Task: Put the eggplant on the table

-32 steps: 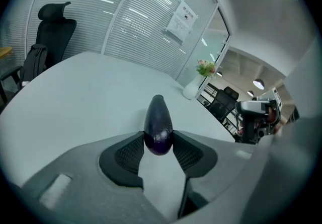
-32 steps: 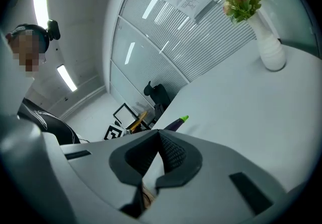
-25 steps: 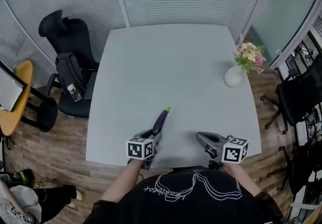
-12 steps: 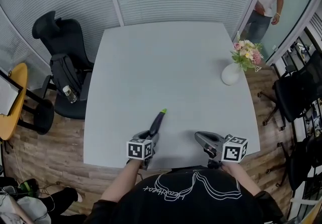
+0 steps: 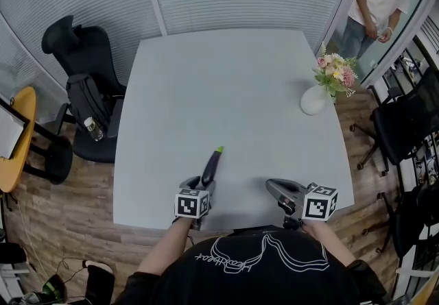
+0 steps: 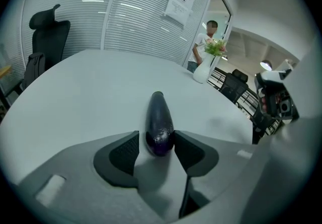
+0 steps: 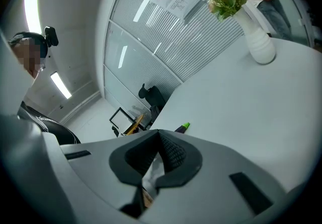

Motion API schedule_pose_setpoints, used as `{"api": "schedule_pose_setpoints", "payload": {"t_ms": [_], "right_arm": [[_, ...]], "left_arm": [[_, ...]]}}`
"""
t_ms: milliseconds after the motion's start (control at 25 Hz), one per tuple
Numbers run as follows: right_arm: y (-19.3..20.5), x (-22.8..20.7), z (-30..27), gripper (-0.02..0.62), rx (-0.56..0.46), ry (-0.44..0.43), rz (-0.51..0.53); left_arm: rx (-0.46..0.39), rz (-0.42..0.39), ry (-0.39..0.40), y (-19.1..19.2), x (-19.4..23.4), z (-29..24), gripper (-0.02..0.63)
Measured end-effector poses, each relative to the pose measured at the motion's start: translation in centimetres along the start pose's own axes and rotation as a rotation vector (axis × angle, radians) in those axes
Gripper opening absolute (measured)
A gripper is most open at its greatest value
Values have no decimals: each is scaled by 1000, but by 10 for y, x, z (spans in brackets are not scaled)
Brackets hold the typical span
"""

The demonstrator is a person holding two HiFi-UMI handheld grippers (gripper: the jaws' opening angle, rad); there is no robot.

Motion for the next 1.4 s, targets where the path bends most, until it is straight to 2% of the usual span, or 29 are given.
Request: {"api": "schedule_pose_setpoints", "payload": {"t_ms": [200, 440, 560, 760, 840, 1080, 1280, 1400], "right_arm": [[2, 3, 2, 6, -2, -4, 5], [7, 13, 3, 6, -4, -23, 44], [9, 18, 5, 6, -9, -35, 48], [11, 30, 11, 6, -27, -59, 69], [11, 38, 13, 6, -44, -86, 91], [12, 64, 21, 6, -77, -145, 168], [21, 82, 24, 6, -84, -194, 193], [27, 93, 27, 6, -85, -221, 226]], "left_arm": [[-12, -11, 23, -1, -3, 2, 238], [-50, 14, 61, -5, -10, 18, 245], [-96, 36, 89, -13, -17, 35, 245], [-218, 73, 192, -26, -42, 72, 241], [-264, 74, 238, -31, -54, 89, 222], [-371, 34, 354, -37, -96, 134, 108], [-408, -27, 427, -31, -126, 158, 47], [-418, -60, 441, -24, -138, 165, 24]]}}
Point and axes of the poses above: the fingertips, and each gripper's own axes: z backward along the fingers, x to its left, y out of its underside, the point moved 8 cm from there along z, backward along the fingers, and after that the axes turned 14 degrees about y, right-handed, at the moved point
